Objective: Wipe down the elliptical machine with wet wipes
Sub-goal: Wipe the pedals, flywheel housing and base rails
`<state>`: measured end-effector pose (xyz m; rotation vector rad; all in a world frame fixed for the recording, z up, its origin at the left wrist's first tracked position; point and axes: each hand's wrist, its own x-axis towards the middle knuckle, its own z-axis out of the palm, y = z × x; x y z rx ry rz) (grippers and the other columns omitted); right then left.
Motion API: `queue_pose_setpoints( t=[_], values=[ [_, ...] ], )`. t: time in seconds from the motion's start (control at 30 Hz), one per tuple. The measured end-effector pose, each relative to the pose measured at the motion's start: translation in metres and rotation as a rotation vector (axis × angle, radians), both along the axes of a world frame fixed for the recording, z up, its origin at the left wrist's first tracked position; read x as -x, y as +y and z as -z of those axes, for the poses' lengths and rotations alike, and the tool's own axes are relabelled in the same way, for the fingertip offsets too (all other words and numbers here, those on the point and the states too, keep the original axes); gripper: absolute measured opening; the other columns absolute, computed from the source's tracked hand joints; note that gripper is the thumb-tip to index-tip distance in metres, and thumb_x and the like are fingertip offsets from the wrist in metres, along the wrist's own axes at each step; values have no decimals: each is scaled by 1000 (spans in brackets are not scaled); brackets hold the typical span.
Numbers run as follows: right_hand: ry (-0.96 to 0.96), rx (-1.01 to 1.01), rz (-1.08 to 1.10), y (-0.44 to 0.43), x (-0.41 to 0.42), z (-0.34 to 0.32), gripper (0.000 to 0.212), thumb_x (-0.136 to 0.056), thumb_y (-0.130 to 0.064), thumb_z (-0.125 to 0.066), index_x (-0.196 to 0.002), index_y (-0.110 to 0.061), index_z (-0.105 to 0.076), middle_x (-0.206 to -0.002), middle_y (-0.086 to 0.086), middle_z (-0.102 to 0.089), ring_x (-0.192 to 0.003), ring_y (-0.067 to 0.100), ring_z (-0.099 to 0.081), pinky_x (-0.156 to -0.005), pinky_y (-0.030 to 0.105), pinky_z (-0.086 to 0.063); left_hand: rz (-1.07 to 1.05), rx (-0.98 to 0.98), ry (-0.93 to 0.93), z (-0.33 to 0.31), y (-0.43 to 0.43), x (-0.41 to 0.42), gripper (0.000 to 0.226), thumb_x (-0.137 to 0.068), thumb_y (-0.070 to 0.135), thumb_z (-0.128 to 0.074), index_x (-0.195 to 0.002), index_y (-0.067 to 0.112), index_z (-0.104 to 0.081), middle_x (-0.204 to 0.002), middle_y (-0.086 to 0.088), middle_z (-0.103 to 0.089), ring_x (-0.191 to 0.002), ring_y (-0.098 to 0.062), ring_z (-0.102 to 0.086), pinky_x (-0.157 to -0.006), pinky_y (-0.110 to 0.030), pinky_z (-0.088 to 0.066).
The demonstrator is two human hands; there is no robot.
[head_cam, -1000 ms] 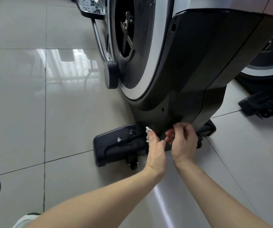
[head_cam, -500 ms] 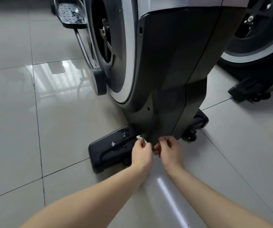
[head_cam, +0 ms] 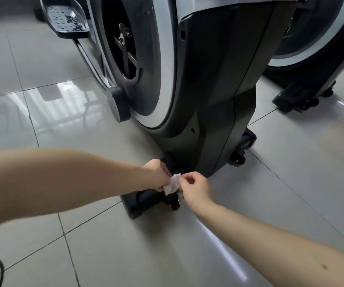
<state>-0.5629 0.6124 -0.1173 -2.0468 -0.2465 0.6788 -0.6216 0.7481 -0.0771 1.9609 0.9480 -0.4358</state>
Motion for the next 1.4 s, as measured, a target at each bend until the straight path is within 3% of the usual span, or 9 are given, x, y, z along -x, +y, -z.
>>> queue_pose_setpoints(
  t=[0.13,0.27,0.43,0.57,0.67,0.8,1.0,1.23,1.4],
  values=[
    [209,-108,76,26,26,-1,15,-95,-25,-64,-86,-20,-75,-82,1,-76,-88,26,-75,-87,48,-62,99,44,-75,1,21,28,18,-83,5,-63,-85,20,-74,-60,6,-65,-57,-9,-61,-58,-19,-52],
    [274,-83,178,37,36,7,18,-100,-25,-61,-90,-21,-75,-87,3,-78,-90,23,-75,-91,42,-61,98,196,-187,19,30,31,30,-72,0,-59,-88,15,-79,-74,-3,-76,-74,-16,-71,-75,-27,-60],
    [-33,38,48,42,18,12,13,-97,-23,-68,-88,-28,-76,-90,-10,-76,-91,13,-72,-85,31,-60,93,175,-256,34,60,26,20,-84,1,-65,-96,13,-76,-83,-9,-78,-73,-17,-72,-77,-33,-62],
    [-359,62,-118,60,-1,3,28,-103,-23,-57,-127,-19,-70,-119,-5,-72,-115,11,-63,-90,10,-43,141,-200,-260,41,97,24,22,-84,8,-58,-93,19,-75,-86,3,-76,-80,-16,-68,-78,-29,-57],
    [-434,199,-533,74,-2,19,53,-103,-7,-45,-155,-8,-40,-161,5,-40,-152,17,-29,-120,19,-20,155,-285,-187,51,119,30,24,-89,11,-56,-103,21,-74,-98,3,-72,-98,-21,-66,-87,-30,-53],
    [-813,685,-805,74,5,48,78,-100,-17,-41,-163,-7,3,-172,6,8,-157,24,17,-128,47,6,302,-382,-48,66,138,46,31,-93,16,-52,-117,22,-70,-114,0,-68,-107,-26,-63,-86,-30,-51],
    [-779,711,-779,79,8,61,70,-101,-32,-18,-162,-1,-2,-171,15,6,-158,28,10,-127,42,10,434,-352,8,79,155,58,26,-95,21,-51,-110,22,-72,-102,5,-72,-99,-24,-66,-86,-33,-55],
    [-903,479,-1161,65,61,68,64,-93,-35,-35,-141,0,-58,-151,15,-52,-143,28,-46,-123,45,-24,546,-411,65,79,163,58,30,-95,18,-48,-116,19,-70,-109,3,-70,-104,-24,-64,-88,-33,-54],
    [-828,757,-888,71,-7,58,85,-93,-48,2,-161,0,-16,-170,12,-9,-158,26,-7,-128,38,3,675,-493,151,82,167,67,33,-99,22,-43,-124,23,-65,-121,2,-67,-110,-25,-62,-91,-34,-53]
  ],
)
